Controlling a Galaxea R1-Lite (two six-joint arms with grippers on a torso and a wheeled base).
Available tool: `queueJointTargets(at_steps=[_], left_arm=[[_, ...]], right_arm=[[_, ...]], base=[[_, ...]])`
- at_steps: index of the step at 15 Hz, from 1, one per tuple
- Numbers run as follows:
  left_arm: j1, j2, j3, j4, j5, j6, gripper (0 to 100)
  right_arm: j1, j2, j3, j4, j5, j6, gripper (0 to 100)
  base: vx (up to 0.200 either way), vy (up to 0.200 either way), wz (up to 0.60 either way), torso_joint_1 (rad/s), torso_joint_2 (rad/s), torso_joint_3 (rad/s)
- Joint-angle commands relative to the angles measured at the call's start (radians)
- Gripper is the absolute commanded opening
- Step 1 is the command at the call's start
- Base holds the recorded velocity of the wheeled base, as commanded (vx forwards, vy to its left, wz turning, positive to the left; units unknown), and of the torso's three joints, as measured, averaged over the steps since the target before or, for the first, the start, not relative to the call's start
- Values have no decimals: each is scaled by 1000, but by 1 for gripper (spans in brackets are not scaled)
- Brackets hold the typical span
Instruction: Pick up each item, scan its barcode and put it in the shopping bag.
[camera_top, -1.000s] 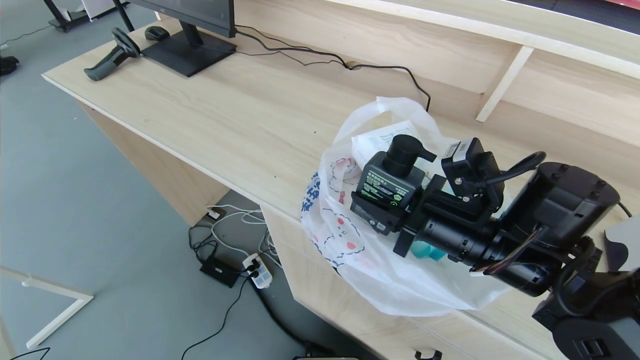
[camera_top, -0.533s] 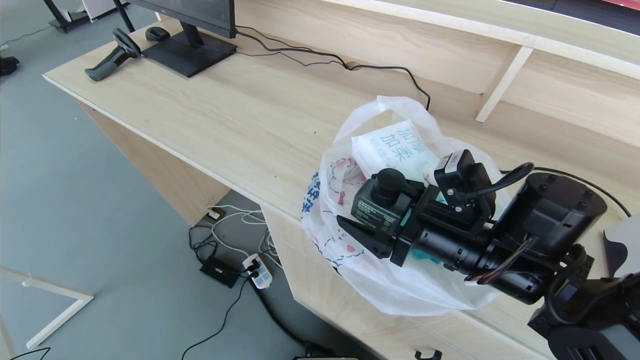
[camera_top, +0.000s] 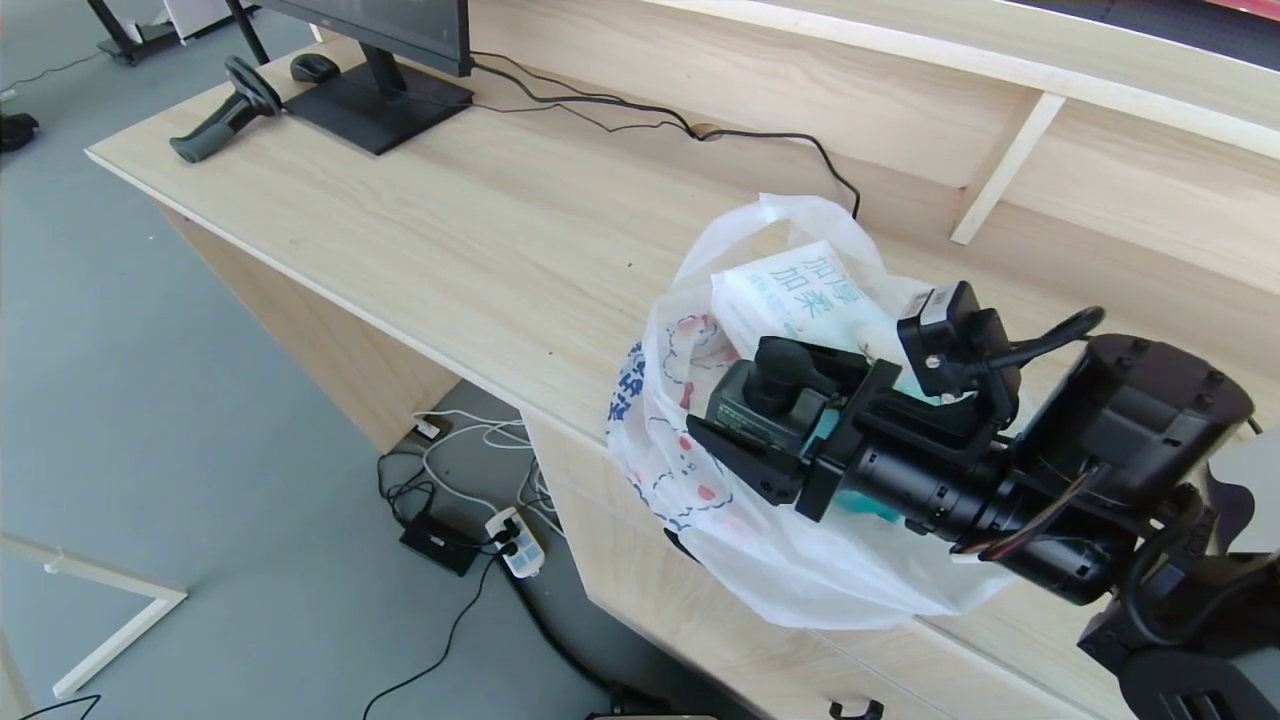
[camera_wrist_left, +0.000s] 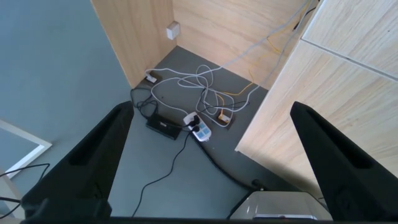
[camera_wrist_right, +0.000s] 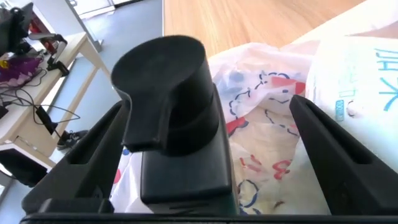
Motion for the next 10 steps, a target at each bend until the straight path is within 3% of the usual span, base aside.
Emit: queueJointTargets(at_steps=[1,6,10], left_arm=[[0,0,0,0,0,0,100],[0,0,0,0,0,-13,100],[0,0,0,0,0,-14,100]], right_arm=[[2,-74,4,-6,-3,-2,100],[2,-173,48,-11,-42,-8,100],[2,-331,185,-14,-75,-4,100]], base=[[0,0,0,0,0,0],[0,0,0,0,0,0],[0,0,0,0,0,0]])
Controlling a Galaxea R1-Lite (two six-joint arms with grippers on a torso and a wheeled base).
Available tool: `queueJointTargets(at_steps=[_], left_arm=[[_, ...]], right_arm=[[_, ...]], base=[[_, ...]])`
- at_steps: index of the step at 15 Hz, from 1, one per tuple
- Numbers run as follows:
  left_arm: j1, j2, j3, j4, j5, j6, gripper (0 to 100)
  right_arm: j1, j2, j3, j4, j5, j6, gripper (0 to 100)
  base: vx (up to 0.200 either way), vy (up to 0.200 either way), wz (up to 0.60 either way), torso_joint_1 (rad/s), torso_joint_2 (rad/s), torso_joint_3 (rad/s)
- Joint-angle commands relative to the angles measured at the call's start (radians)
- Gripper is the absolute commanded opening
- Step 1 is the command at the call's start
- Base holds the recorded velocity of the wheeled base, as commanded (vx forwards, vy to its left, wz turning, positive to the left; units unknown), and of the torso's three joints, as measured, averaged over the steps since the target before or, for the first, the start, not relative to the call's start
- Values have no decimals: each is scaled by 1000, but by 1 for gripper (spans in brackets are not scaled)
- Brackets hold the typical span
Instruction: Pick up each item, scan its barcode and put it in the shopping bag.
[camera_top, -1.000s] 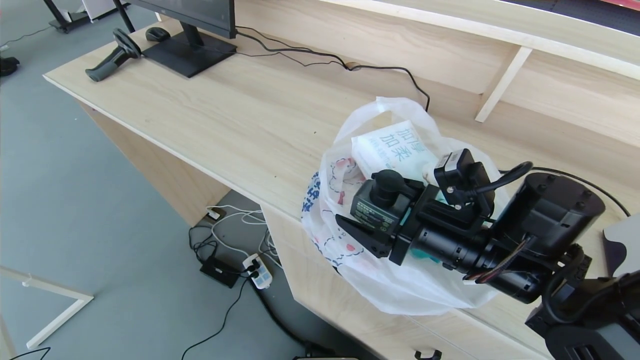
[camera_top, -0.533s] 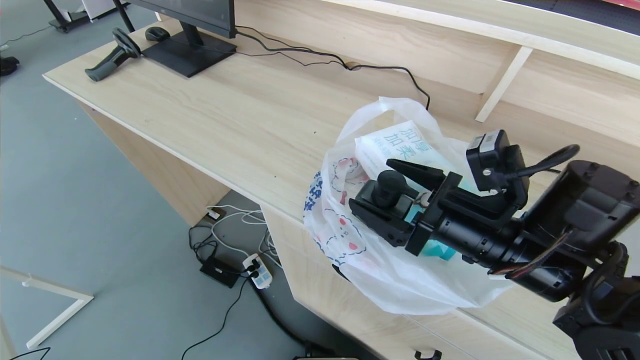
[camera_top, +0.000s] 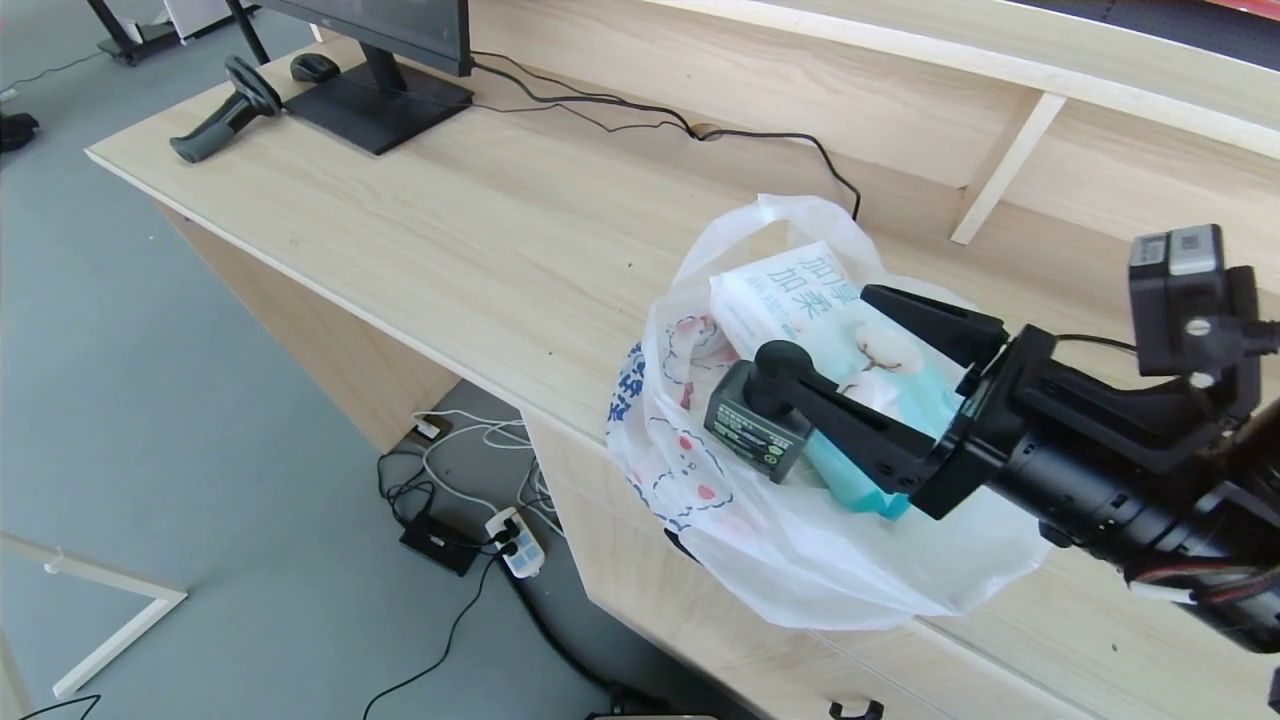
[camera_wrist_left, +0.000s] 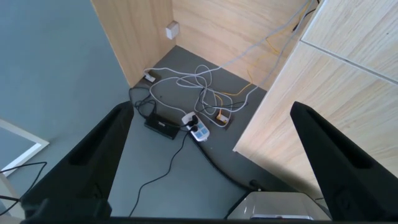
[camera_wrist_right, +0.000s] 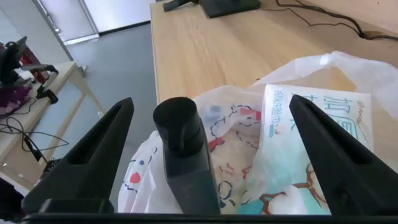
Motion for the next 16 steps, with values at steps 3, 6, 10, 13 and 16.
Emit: queueJointTargets(at_steps=[3,6,10,13,16], left_arm=[[0,0,0,0,0,-2,100],[0,0,0,0,0,-14,100],[0,0,0,0,0,-14,100],[0,0,0,0,0,-14,100],[0,0,0,-2,0,-14,100]], right_arm=[[0,-209,184,3,-42,-1,100],[0,-274,271,3,-96,-3,100],[0,-350,448,6,-171,-3,100],[-3,-424,492,86,-233,-1,100],[-4,-614,492,348,-256,-29,100]], base=[[0,0,0,0,0,0],[0,0,0,0,0,0],[0,0,0,0,0,0],[0,0,0,0,0,0],[0,0,0,0,0,0]])
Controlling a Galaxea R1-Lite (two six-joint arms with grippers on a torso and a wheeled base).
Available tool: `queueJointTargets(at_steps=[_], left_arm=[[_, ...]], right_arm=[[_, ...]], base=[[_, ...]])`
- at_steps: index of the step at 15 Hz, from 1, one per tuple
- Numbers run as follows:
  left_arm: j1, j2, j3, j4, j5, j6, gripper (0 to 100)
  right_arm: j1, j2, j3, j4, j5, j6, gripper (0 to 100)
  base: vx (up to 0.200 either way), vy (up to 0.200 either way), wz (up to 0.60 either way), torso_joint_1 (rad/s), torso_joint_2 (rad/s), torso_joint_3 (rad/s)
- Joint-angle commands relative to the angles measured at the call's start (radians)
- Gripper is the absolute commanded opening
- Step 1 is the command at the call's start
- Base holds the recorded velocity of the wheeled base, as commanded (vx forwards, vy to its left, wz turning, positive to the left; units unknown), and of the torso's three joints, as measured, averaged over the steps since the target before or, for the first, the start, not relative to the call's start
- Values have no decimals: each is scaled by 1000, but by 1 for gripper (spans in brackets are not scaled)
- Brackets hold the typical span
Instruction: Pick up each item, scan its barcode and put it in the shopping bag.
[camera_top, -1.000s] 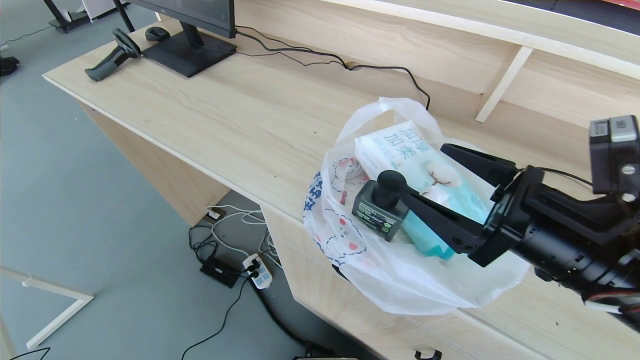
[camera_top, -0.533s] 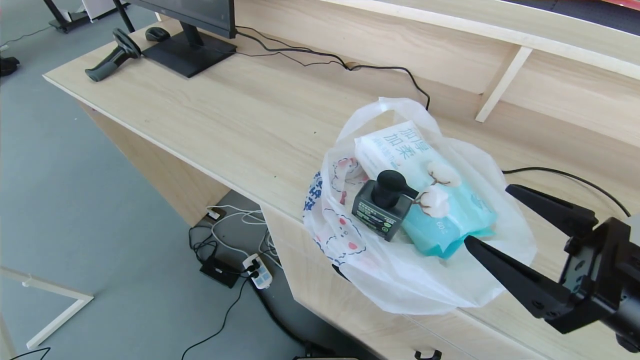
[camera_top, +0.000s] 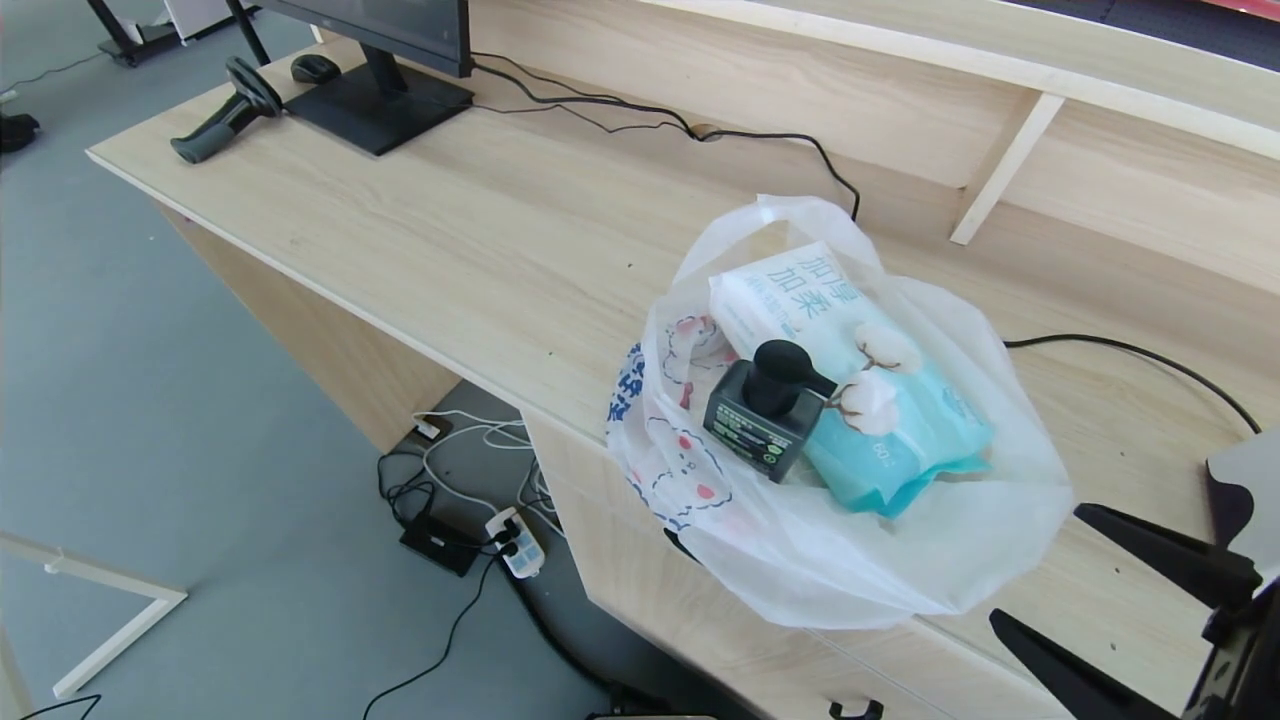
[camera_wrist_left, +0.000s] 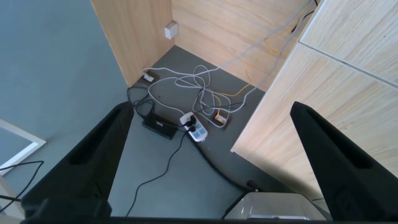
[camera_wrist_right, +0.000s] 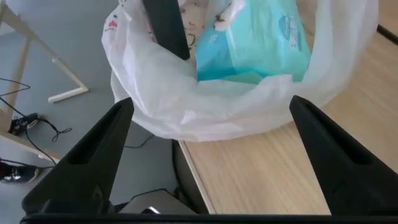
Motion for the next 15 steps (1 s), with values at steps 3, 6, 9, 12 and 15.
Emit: queueJointTargets(at_steps=[3,6,9,12,15], left_arm=[[0,0,0,-1,0,0,100],[0,0,0,-1,0,0,100],[0,0,0,-1,0,0,100],[0,0,0,-1,0,0,100],[0,0,0,-1,0,2,100]], right_arm=[[-13,-499,-13,500,-22,-35,100],[-66,-706,-74,668,-22,-35,100],[-66,-950,-104,826,-20,-35,100],[-68,-1077,-150,1098,-20,-42,100],[-42,-1077,-113,1239,-63,-42,100]], base=[[0,0,0,0,0,0],[0,0,0,0,0,0],[0,0,0,0,0,0],[0,0,0,0,0,0],[0,0,0,0,0,0]])
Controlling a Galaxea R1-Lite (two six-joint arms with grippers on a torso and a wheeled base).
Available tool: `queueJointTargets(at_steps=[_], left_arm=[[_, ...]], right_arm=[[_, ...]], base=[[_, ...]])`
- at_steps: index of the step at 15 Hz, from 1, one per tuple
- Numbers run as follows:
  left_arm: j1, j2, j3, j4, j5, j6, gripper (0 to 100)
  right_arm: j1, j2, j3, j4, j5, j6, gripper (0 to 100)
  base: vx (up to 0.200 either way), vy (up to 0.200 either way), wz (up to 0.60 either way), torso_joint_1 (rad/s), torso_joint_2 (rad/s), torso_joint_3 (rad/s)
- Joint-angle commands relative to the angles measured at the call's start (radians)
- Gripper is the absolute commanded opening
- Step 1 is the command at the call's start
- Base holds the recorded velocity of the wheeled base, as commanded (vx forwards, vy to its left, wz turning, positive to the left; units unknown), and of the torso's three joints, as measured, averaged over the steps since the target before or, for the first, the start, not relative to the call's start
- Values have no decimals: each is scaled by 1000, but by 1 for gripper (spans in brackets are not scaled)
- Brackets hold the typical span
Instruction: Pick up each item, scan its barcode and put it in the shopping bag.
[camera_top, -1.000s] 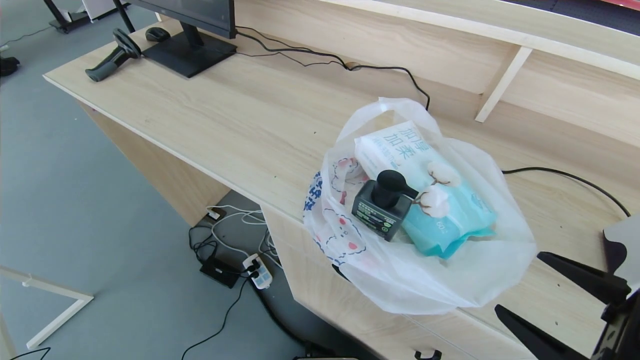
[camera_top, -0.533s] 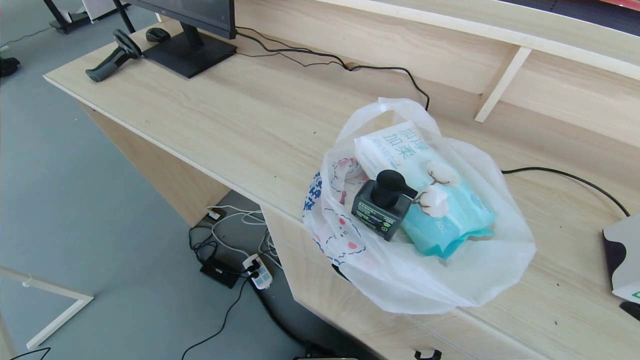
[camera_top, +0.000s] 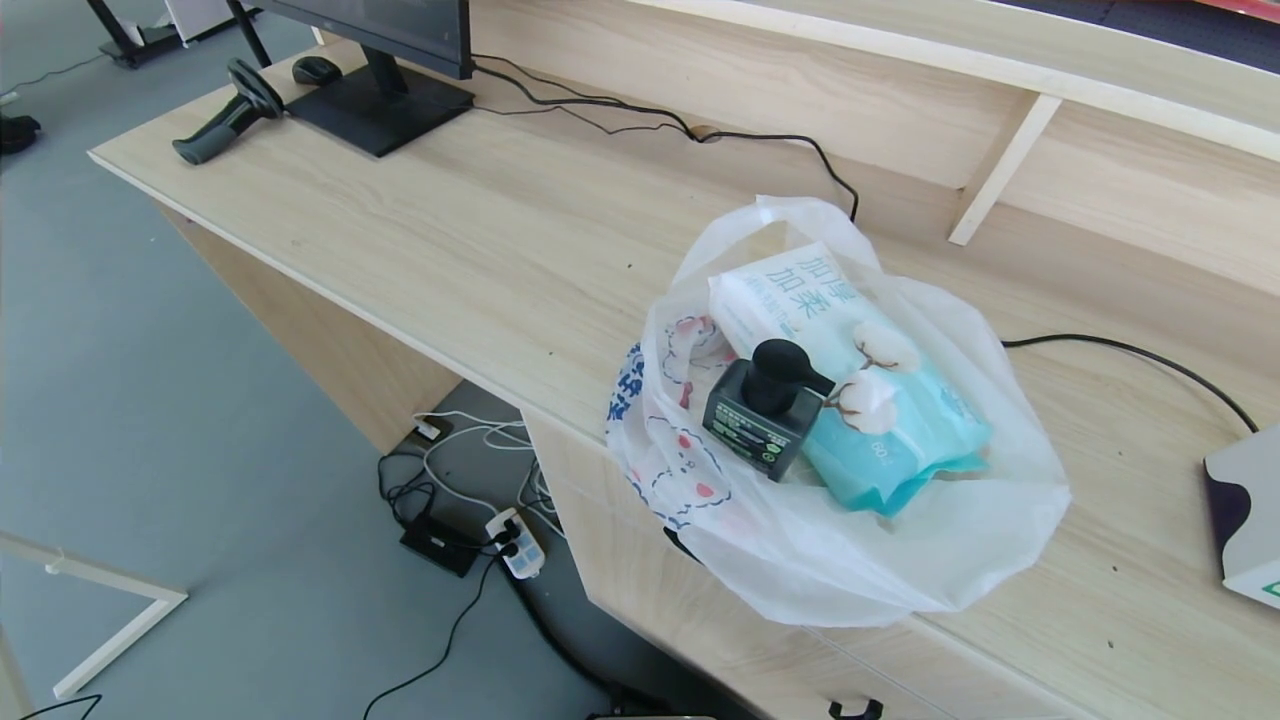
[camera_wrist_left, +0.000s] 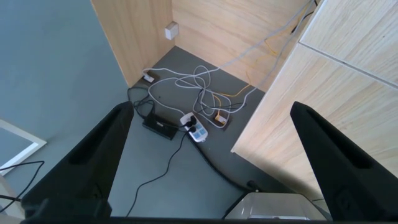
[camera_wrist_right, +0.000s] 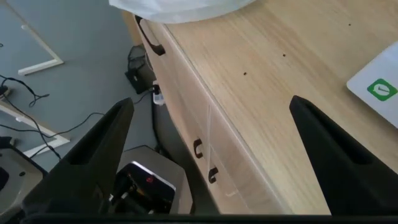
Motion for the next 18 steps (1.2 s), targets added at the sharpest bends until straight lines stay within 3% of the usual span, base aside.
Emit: queueJointTargets(at_steps=[1,5,8,12,14,15,17,18], left_arm=[[0,0,0,-1,0,1,100],[0,0,0,-1,0,1,100],[0,0,0,-1,0,5,100],[0,0,0,-1,0,4,100],[0,0,0,-1,0,4,100],[0,0,0,-1,0,4,100],[0,0,0,-1,0,4,100],[0,0,0,-1,0,4,100]], right_arm=[[10,-40,36,-1,-9,4,100],[6,-40,49,0,-12,67,100],[-78,-37,47,2,-70,101,100],[-346,145,50,-3,-67,138,100],[-423,104,50,-3,-72,130,100],[-530,41,50,-4,-72,119,100],[-590,-8,50,-6,-55,121,100],[-573,-33,52,-6,-27,119,100]], base=[[0,0,0,0,0,0],[0,0,0,0,0,0],[0,0,0,0,0,0],[0,0,0,0,0,0],[0,0,0,0,0,0],[0,0,0,0,0,0],[0,0,0,0,0,0],[0,0,0,0,0,0]])
